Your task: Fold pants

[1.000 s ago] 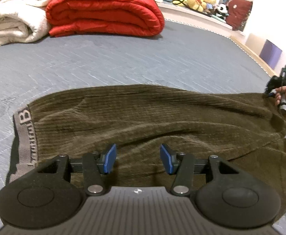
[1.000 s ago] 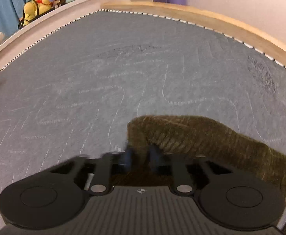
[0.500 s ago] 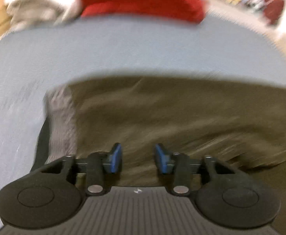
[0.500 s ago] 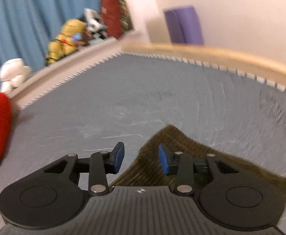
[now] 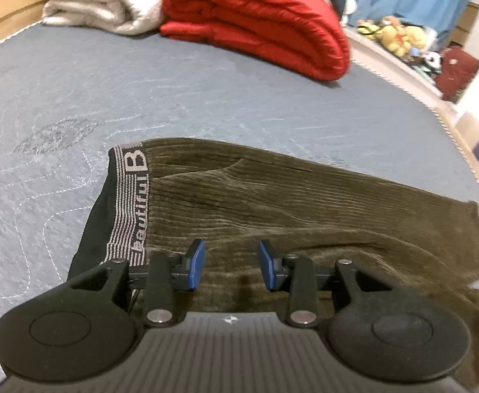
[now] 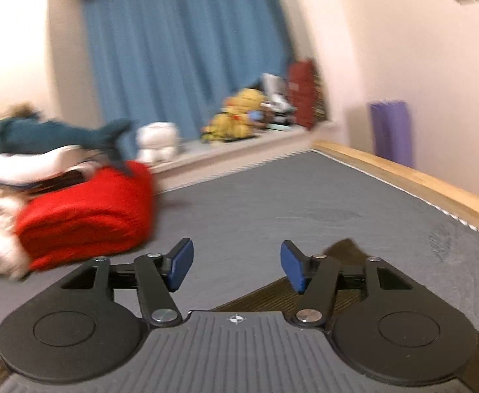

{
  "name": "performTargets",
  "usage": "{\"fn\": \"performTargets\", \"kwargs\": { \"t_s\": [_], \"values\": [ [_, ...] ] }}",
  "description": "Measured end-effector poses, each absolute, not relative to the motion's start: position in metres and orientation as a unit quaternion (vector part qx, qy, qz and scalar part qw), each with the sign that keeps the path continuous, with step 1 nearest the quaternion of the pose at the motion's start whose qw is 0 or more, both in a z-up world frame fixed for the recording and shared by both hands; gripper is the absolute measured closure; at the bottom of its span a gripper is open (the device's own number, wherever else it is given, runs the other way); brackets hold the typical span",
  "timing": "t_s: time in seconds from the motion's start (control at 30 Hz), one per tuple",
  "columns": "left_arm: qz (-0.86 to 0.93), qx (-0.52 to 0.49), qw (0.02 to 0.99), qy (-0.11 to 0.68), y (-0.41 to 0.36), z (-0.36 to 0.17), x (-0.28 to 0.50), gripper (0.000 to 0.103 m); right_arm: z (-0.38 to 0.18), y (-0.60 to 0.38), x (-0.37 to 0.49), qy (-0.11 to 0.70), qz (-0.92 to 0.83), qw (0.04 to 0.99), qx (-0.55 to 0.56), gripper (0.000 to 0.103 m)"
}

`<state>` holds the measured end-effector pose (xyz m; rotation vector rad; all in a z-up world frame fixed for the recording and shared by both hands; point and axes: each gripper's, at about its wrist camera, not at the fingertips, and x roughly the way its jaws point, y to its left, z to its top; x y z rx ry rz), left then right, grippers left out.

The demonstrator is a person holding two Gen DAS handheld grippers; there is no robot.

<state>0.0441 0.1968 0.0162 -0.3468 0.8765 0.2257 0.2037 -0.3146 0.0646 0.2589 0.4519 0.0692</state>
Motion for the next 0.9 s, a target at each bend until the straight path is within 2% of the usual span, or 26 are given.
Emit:
{"fn": "performTargets", "kwargs": {
  "t_s": [0.17,0.2,0.3,0.37,0.47,0.63,0.77,0.9],
  "values": [
    [-0.021,-0.112,0.892,0.438,0.170,0.022,0.016,0.063,0.066,-0.265,0.130,0.250,0.134,0.956,0.077,0.043],
    [-0.054,-0.089,0.892,0.439,0.162,0.022,0.009,0.063,0.060,-0.255,0.116,0.257,0.160,0.951,0.059,0.051],
    [-0.167,-0.014,0.883,0.439,0.133,0.015,-0.018,0.064,0.040,-0.225,0.078,0.275,0.237,0.932,-0.001,0.069],
    [-0.220,0.044,0.873,0.433,0.116,0.007,-0.037,0.065,0.023,-0.205,0.054,0.283,0.297,0.911,-0.045,0.070],
    [-0.280,0.109,0.846,0.441,0.096,-0.013,-0.060,0.065,-0.001,-0.179,0.023,0.299,0.373,0.871,-0.113,0.070],
    [-0.304,0.153,0.822,0.456,0.076,-0.040,-0.070,0.065,-0.045,-0.151,-0.003,0.322,0.424,0.820,-0.208,0.068],
    [-0.302,0.176,0.818,0.457,0.066,-0.056,-0.066,0.059,-0.077,-0.141,-0.013,0.345,0.458,0.772,-0.274,0.052],
    [-0.296,0.191,0.822,0.448,0.061,-0.058,-0.063,0.056,-0.079,-0.140,-0.007,0.344,0.456,0.778,-0.262,0.042]
  ]
}}
